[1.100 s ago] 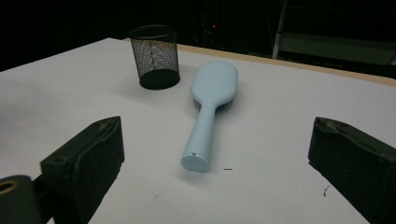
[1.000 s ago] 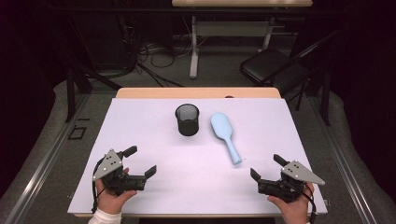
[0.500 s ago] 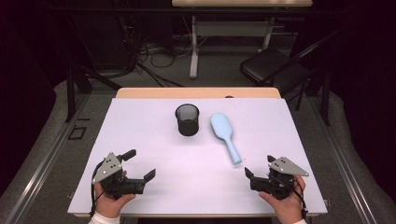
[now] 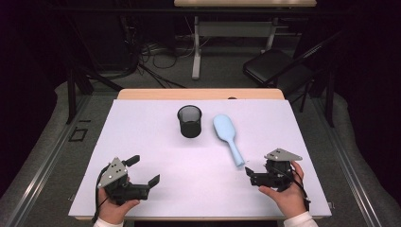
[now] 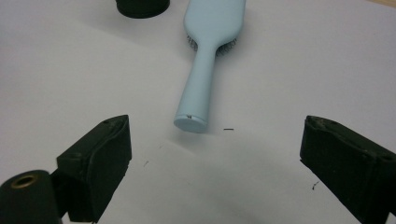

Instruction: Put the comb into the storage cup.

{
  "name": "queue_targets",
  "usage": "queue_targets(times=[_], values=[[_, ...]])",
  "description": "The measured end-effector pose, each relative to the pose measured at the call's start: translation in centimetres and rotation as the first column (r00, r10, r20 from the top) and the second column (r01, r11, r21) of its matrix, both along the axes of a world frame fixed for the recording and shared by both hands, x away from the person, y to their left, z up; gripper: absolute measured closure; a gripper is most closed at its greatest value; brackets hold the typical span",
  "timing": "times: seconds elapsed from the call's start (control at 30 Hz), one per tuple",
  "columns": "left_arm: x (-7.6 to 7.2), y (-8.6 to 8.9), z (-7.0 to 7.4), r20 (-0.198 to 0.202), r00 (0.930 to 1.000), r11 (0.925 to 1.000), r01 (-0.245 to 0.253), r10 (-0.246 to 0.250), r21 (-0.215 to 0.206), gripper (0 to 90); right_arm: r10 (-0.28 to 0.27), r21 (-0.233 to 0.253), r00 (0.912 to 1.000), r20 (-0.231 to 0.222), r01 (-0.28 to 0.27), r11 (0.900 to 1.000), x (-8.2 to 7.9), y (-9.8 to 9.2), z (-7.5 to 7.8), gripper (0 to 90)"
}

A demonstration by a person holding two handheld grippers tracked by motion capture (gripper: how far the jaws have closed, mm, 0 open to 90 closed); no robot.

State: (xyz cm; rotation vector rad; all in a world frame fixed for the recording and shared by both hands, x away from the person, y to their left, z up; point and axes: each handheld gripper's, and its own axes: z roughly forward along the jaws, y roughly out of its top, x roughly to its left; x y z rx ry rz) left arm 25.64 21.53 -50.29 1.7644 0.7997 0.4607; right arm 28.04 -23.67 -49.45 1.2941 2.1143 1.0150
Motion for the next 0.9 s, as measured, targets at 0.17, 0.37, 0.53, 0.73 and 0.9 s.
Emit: queue_targets(times=[0.17, 0.37, 0.53, 0.73, 0.9], values=[[0.1, 0.3, 0.1, -0.027, 0.9990, 0.9993, -0.036, 0.035, -0.011, 0.4, 0.007, -0.042, 0.9991, -0.042, -0.009, 0.999, 1.6, 0.2, 0.9, 10.2], [1.1, 0.4, 0.5, -0.034, 0.9979, 0.9984, -0.056, 0.056, -0.007, 0.5, 0.001, -0.049, 0.9977, -0.068, -0.004, 0.999, 3.1, 0.0, 1.7, 13.9], [2.1, 0.5, 1.2, -0.047, 0.9975, 0.9984, -0.054, 0.053, -0.018, 0.5, 0.009, -0.030, 0.9924, -0.122, -0.013, 0.999, 4.2, 0.3, 1.7, 13.9], [4.1, 0.1, 2.5, -0.076, 0.9953, 0.9977, -0.062, 0.059, -0.029, 0.4, 0.018, -0.021, 0.9874, -0.157, -0.022, 1.000, 5.7, 1.0, 2.2, 15.4], [6.5, -0.7, 4.0, -0.101, 0.9929, 0.9972, -0.066, 0.062, -0.036, 0.4, 0.013, -0.041, 0.9845, -0.175, -0.020, 0.999, 7.2, 1.6, 2.4, 18.0]])
